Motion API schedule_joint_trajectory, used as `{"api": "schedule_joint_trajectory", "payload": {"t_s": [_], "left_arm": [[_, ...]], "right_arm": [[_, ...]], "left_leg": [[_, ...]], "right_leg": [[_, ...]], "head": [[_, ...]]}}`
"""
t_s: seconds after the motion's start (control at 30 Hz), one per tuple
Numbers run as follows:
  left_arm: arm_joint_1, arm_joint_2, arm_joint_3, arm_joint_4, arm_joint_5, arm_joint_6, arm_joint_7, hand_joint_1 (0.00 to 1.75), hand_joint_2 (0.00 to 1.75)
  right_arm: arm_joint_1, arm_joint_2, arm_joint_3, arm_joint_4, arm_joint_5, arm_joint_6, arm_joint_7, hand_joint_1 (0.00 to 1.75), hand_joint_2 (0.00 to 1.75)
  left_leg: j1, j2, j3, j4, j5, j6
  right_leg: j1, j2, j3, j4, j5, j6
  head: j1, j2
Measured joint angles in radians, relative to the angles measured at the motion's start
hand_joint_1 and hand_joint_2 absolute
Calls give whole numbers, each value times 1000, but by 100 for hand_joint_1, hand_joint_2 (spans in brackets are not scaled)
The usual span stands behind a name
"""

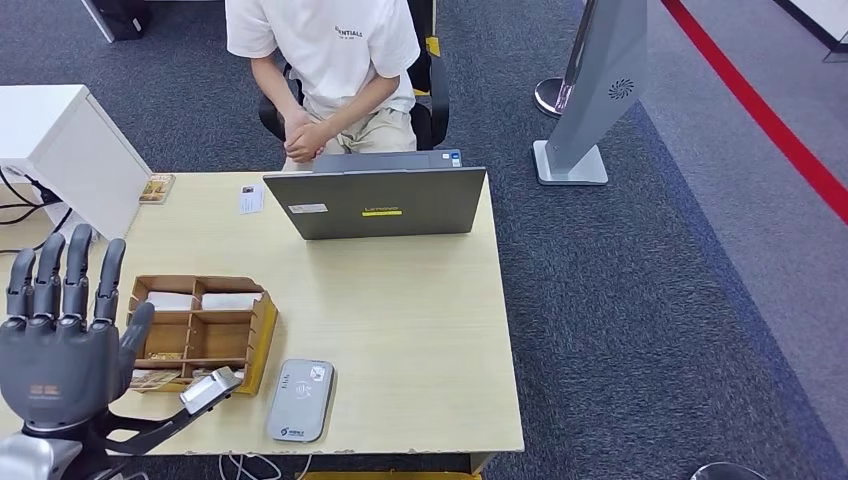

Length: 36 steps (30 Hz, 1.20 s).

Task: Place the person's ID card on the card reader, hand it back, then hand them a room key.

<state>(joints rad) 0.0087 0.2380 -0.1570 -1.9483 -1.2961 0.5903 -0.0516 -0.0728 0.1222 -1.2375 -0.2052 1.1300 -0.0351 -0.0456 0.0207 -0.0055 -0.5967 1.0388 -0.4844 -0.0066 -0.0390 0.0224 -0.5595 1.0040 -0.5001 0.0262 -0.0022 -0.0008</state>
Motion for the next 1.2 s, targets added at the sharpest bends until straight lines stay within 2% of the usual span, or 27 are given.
{"api": "schedule_joint_trajectory", "payload": {"t_s": [0.2, 0.4, 0.6, 0.8, 1.2], "left_arm": [[34, 0, -18, -27, 13, -8, -17, 0, 175], [81, 3, -40, -33, 37, -113, -7, 0, 175], [97, 8, -65, -33, 65, -182, -12, 0, 175], [107, 33, -80, -33, 67, -263, 10, 0, 175], [110, 76, -83, -31, 86, -358, 31, 0, 175]], "right_arm": [[0, 2, -9, 0, -15, -3, -2, 0, 175], [0, 3, -25, -1, -27, -10, 8, 0, 175], [0, 2, -33, -5, -31, -10, 5, 0, 175], [0, 2, -34, -6, -31, -10, 3, 0, 175], [0, 3, -35, -7, -31, -9, 11, 0, 175]], "left_leg": [[0, 0, 0, 0, 0, 0], [0, 0, 0, 0, 0, 0], [0, 0, 0, 0, 0, 0], [0, 0, 0, 0, 0, 0], [0, 0, 0, 0, 0, 0]], "right_leg": [[0, 0, 0, 0, 0, 0], [0, 0, 0, 0, 0, 0], [0, 0, 0, 0, 0, 0], [0, 0, 0, 0, 0, 0], [0, 0, 0, 0, 0, 0]], "head": [[0, 0], [0, 0], [0, 0], [0, 0], [0, 0]]}}
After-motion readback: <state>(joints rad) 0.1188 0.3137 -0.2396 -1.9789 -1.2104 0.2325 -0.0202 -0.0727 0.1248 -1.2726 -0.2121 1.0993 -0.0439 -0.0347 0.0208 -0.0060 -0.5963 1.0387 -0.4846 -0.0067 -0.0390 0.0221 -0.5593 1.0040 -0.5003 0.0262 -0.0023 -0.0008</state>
